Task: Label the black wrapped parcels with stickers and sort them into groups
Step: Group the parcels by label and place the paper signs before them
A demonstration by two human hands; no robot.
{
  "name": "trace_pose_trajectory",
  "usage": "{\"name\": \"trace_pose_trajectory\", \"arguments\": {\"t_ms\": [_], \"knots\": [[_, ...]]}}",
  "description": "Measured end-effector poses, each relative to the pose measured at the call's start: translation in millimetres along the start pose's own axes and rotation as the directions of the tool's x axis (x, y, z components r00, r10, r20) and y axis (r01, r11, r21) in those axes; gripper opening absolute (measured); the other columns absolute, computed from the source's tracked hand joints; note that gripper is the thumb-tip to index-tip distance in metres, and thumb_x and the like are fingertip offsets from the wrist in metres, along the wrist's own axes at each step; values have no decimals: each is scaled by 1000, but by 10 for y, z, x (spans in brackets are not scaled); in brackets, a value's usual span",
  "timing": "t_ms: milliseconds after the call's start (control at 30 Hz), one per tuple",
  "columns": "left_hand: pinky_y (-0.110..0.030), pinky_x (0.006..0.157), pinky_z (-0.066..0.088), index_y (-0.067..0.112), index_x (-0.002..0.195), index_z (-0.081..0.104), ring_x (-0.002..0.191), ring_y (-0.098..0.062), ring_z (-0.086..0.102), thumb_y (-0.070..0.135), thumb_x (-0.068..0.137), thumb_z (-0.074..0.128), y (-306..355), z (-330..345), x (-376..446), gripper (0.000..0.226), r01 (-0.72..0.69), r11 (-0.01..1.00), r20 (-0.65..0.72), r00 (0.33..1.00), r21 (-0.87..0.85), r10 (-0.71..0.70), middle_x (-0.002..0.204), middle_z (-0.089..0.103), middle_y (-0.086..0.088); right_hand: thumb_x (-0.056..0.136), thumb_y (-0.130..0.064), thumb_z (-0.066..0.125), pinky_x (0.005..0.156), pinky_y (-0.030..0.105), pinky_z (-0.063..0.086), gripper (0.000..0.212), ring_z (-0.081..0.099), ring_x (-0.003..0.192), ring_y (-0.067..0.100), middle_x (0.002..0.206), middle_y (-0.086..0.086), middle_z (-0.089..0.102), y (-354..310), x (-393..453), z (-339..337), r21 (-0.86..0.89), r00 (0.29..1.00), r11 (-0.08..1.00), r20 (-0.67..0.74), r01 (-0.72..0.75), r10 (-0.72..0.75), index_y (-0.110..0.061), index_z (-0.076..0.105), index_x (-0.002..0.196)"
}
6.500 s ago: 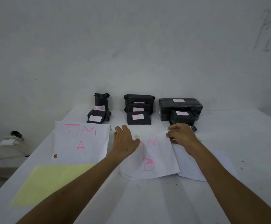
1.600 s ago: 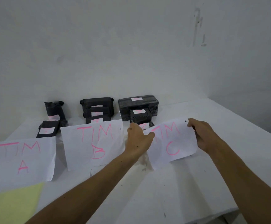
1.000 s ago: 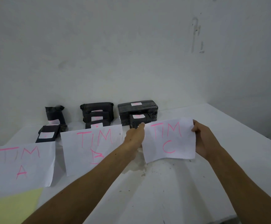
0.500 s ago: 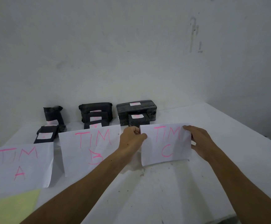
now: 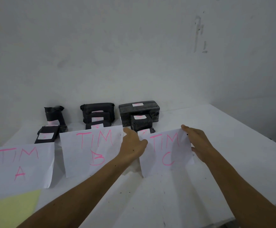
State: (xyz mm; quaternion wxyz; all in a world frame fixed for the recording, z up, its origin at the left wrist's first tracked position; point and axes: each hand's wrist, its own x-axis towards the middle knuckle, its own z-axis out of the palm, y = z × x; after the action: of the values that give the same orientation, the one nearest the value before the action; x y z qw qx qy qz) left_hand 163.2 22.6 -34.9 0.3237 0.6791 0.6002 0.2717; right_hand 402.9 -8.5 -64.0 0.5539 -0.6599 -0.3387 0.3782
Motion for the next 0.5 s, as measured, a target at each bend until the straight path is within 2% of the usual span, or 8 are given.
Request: {"name": "trace_pose_trajectory", "arguments": {"t_ms": [33,100,200,267,333,433,500], "knots": [[-20,58,45,7,154,10,69,-8,48,16,98,62,10,-8,18,77,-37,999,-21,999,16,37,88,46,8,92,-52,67,106,59,47,33,60,115,32,120,6,67,-8,-3,16,10,1000,1000,0,4,-4,-21,71,103],[-17,56,42,11,142,30,65,-7,46,12,97,61,14,-29,65,54,-83,994,-39,996,77,86,82,46,7,93,-50,67,107,59,46,31,59,116,32,120,7,66,-22,-5,49,23,1000,1000,-7,5,-5,-21,69,102],[-15,59,41,12,125,50,76,-11,53,13,97,61,9,-86,89,29,-125,962,-52,989,242,141,107,62,-5,93,-52,66,105,59,47,40,61,114,33,119,8,67,-19,3,95,18,1000,1000,-5,19,-19,-15,70,108],[-20,67,50,12,123,53,86,-16,61,16,99,60,1,-111,90,25,-161,912,-64,978,377,199,115,65,-7,92,-56,65,104,59,49,44,62,112,33,116,8,69,-10,0,114,-17,1000,1000,-5,22,-22,-15,71,108],[-27,77,55,12,118,55,90,-20,66,19,100,58,-10,-125,89,20,-198,845,-56,964,497,258,113,67,-7,91,-59,64,102,58,50,48,63,110,33,114,9,69,0,-1,118,-44,1000,999,-3,24,-24,-14,71,106],[-31,79,58,11,115,55,89,-23,67,20,101,56,-22,-137,119,17,-216,791,-62,950,573,305,107,66,-9,92,-58,64,103,58,50,50,62,111,33,114,10,68,-12,-4,111,-48,999,998,-13,29,-29,-10,69,103],[-36,79,60,9,115,55,87,-26,67,15,100,55,-18,-146,157,16,-231,770,-80,936,595,342,103,65,-11,93,-56,63,103,59,49,44,61,112,34,111,8,67,-28,0,110,-51,999,998,-1,45,-45,-13,65,92]]}}
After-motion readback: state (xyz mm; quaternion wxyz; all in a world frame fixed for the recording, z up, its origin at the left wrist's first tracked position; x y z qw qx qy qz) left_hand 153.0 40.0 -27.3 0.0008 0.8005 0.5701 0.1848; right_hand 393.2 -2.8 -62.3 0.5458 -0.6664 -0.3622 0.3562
